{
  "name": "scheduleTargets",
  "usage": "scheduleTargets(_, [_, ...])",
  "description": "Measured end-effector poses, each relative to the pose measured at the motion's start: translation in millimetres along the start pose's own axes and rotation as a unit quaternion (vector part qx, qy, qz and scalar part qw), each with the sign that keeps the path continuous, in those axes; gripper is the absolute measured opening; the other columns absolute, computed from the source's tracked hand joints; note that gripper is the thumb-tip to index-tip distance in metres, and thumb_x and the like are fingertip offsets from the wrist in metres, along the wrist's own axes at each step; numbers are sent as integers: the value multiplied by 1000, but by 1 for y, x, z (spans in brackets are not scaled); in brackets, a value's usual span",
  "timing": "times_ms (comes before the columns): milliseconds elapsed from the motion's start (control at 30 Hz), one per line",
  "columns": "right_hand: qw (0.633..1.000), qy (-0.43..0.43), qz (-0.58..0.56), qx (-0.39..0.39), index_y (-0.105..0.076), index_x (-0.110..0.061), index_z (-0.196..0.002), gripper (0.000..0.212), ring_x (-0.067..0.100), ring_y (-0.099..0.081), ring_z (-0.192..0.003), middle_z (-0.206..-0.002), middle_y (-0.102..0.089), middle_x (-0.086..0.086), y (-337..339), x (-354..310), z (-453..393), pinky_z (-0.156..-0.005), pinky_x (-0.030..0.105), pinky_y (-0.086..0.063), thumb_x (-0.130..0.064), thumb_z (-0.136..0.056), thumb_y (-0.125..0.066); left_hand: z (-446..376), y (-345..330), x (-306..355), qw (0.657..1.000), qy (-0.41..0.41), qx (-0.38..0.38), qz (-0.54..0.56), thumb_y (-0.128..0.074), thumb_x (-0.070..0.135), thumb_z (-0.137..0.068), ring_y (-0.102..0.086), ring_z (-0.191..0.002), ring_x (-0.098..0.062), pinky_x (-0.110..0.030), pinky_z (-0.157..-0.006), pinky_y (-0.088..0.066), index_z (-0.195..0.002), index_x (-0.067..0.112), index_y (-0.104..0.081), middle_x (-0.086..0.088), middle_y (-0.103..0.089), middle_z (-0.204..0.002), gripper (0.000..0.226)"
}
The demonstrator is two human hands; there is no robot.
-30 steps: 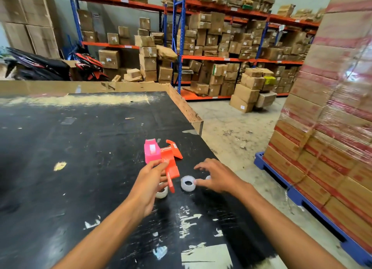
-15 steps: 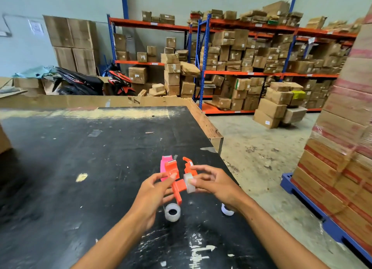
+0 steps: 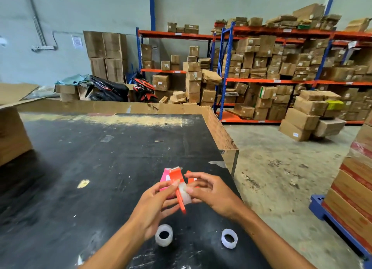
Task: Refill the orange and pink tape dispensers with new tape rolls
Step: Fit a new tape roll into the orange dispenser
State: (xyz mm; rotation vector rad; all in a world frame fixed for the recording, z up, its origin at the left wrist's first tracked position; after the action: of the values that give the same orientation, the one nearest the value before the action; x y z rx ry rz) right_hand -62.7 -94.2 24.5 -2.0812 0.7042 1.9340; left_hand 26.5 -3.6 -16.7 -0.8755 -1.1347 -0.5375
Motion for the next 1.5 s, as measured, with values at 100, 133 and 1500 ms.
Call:
scheduleTargets(100, [997,-8,20,79,-72,-15,-87,16,18,-66,-69,-77,-70,8,29,9,-24,-61,27,-58,-27,-89,-63,-4,13,-2,999,8,36,2,-66,20,-85,-69,-78,-24,-32,-72,-56,-111,5,-63,-12,-72,-86,30])
scheduleTargets(133, [992,-17,58,109,-73,-12,-84,20,18,-65,-68,-76,-70,10,42,17,-34,-63,33,-58,-29,-89,-63,-4,18,-1,999,8,47,1,-66,21,-85,-68,-80,-25,-31,-71,-56,-112,5,-62,-13,-71,-89,31])
scheduleTargets(1500, [993,-23,-54,104,-70,-25,-114,40,12,-67,-81,-73,-68,-4,38,22,29,-81,34,-59,-30,-75,-76,-11,-31,-11,998,-23,-18,-55,-68,38,-72,-74,-72,-18,-26,-63,-57,-110,6,-67,-9,-78,-87,50])
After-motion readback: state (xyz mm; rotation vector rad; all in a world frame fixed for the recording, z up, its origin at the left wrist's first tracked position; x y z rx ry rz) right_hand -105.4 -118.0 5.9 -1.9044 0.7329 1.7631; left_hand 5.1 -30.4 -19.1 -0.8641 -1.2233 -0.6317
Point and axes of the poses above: each hand's wrist, its own z-axis away from the middle knuckle, its own y-axis out of the back of the hand, x = y × z, the point moved 10 cm from there along -z, towards the middle knuckle
